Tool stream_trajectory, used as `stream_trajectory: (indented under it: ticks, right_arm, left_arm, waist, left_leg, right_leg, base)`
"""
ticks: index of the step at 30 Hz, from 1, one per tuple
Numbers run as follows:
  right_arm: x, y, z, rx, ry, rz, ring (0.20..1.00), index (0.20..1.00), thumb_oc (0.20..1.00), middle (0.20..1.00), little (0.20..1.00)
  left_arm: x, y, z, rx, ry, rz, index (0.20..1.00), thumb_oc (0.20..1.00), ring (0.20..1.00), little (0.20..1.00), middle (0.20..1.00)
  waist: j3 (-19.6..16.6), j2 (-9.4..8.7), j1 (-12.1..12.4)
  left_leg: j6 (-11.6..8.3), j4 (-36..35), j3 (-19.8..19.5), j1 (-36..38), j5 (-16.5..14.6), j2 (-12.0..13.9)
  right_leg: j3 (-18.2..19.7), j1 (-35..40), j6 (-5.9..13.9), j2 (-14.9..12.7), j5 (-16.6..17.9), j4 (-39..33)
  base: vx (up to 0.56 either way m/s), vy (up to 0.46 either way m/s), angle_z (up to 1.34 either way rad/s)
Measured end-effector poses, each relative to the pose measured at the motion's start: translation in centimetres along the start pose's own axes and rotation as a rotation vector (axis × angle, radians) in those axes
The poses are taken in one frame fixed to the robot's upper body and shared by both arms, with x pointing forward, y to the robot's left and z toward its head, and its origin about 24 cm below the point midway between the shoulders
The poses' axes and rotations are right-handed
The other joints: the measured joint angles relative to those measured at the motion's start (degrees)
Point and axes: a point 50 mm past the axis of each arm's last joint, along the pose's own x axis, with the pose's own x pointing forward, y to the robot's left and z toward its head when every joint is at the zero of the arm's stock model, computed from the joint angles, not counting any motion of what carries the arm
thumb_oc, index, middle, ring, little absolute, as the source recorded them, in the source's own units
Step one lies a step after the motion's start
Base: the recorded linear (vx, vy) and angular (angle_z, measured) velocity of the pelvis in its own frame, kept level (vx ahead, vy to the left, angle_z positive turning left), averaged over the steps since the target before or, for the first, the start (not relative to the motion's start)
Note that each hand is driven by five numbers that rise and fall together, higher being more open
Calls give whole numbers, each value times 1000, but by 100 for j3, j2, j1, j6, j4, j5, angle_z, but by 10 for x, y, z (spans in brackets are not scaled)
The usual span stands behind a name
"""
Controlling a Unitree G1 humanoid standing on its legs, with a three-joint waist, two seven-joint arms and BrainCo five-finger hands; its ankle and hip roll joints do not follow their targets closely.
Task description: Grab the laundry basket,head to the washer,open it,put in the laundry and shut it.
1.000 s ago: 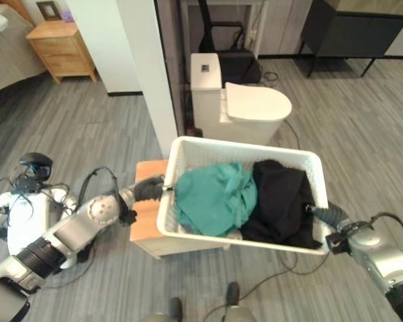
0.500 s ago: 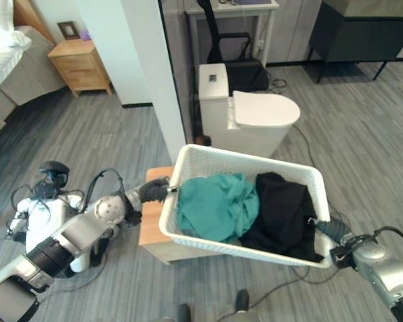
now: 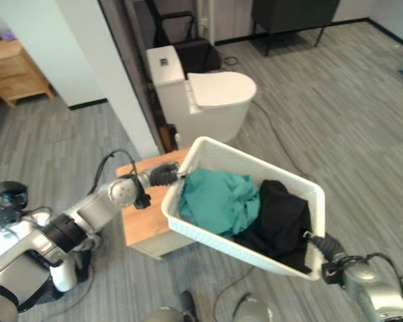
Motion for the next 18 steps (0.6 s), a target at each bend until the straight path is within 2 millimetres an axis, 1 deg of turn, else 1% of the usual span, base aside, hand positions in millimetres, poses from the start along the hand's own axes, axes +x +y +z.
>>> stream_trajectory:
  ticks: [1,2,3,4,5,6,7,8,9,10,11,12,13,15,16,17,18]
  right_arm:
    - [4,6,2,-8,0,25,200,200,200,200,200]
    - [7,14,0,4,-1,48,200,200,200,200,200]
    - [9,16,0,15,1,51,200,200,200,200,200]
    - [11,15,-3,17,15,43,200,200,200,200,200]
    - [12,16,-4,3,25,49,200,200,200,200,200]
    - [12,15,0,-32,27,67,200,200,200,200,200]
    - [12,15,0,-43,30,73,200,200,200,200,200]
    - [12,14,-1,-40,36,69,200,200,200,200,200]
    - [11,11,-2,-40,38,60,200,200,200,200,200]
    - [9,6,0,-44,37,47,200,200,200,200,200]
    - [10,3,2,-48,32,37,200,200,200,200,200]
    - [10,4,3,-51,29,40,200,200,200,200,200]
    - [10,1,5,-60,25,34,200,200,200,200,200]
    - [12,-3,8,-64,25,21,200,200,200,200,200]
    - [16,-3,12,-70,25,22,200,200,200,200,200]
    - [24,-2,21,-77,18,23,200,200,200,200,200]
    - [25,-2,24,-76,11,22,200,200,200,200,200]
  left_arm:
    - [-4,2,-7,9,26,2,200,200,200,200,200]
    - [-8,3,-14,11,53,3,200,200,200,200,200]
    - [-12,0,-17,-7,58,8,200,200,200,200,200]
    - [-12,-6,-19,-37,49,7,200,200,200,200,200]
    - [-13,-11,-22,-55,56,3,200,200,200,200,200]
    - [-17,-13,-27,-70,75,3,200,200,200,200,200]
    - [-17,-14,-28,-74,77,1,200,200,200,200,200]
    - [-16,-14,-25,-75,64,-1,200,200,200,200,200]
    - [-14,-14,-22,-87,48,7,200,200,200,200,200]
    - [-11,-17,-19,-106,34,11,200,200,200,200,200]
    - [-11,-19,-20,-115,39,5,200,200,200,200,200]
    - [-10,-19,-21,-131,41,7,200,200,200,200,200]
    - [-9,-21,-22,-145,43,6,200,200,200,200,200]
    - [-8,-23,-21,-160,39,3,200,200,200,200,200]
    - [-9,-23,-22,-159,41,6,200,200,200,200,200]
    - [-11,-23,-28,-158,62,8,200,200,200,200,200]
    - [-10,-22,-29,-158,66,10,200,200,200,200,200]
  waist:
    - [8,-27,172]
    - [-13,-129,267]
    - [-22,-132,305]
    - [-62,-69,233]
    - [-79,-85,350]
    - [-70,-148,376]
    - [-106,-232,335]
    - [-141,-386,265]
    - [-132,-473,178]
    - [-157,-437,113]
    - [-216,-349,15]
    - [-210,-402,-5]
    - [-210,-407,-23]
    - [-204,-389,-23]
    - [-179,-435,46]
    - [-139,-495,232]
    - [-119,-471,295]
  left_leg:
    - [-17,132,199,-25,11,143]
    - [-94,203,222,-39,68,232]
    - [-141,242,154,-69,117,333]
    - [-53,535,-190,-263,240,600]
    - [-136,541,-230,-227,395,753]
    - [-134,758,-234,-295,539,963]
    - [-240,998,-264,-527,551,1099]
    - [-526,905,-320,-620,417,1029]
    - [-663,602,-464,-622,437,822]
    - [-693,235,-512,-556,737,658]
    - [-511,41,-372,-437,972,756]
    - [-528,50,-583,-415,1015,813]
    - [-562,133,-792,-446,1049,861]
    - [-623,322,-1453,-570,1091,897]
    - [-752,671,-2287,-772,900,785]
    - [-1218,243,-3760,-772,376,61]
    - [-1206,-32,-3891,-771,398,-133]
  right_leg:
    - [-121,192,20,-4,25,-233]
    - [48,447,-39,153,215,-823]
    - [86,600,-165,413,159,-1304]
    - [224,535,-329,719,182,-1608]
    - [404,446,-467,861,259,-1674]
    - [593,507,-658,1098,418,-1972]
    - [654,545,-765,1184,523,-2198]
    - [687,552,-854,1230,634,-2408]
    - [708,529,-921,1286,686,-2451]
    - [741,526,-938,1401,697,-2481]
    - [842,558,-953,1667,707,-2533]
    - [872,551,-961,1736,706,-2540]
    - [904,552,-1014,1814,740,-2582]
    - [950,521,-1103,1896,798,-2628]
    - [1134,517,-1206,1875,834,-2653]
    - [1428,531,-1275,1725,1012,-2892]
    - [1477,545,-1275,1702,1093,-2996]
  base:
    - [-133,-141,-163]
    - [-203,-321,-132]
    - [-284,-485,-105]
    - [-340,-606,-106]
    - [-203,-390,-127]
    - [-122,-367,-110]
    - [-113,-335,-72]
    - [-111,-327,-31]
    - [-88,-183,-26]
    - [-78,-161,-41]
    - [-121,-224,-42]
    - [-164,-186,-46]
    - [-142,-155,-25]
    - [-61,-93,-20]
    - [6,-52,-66]
    - [17,-23,-79]
    - [13,-3,-72]
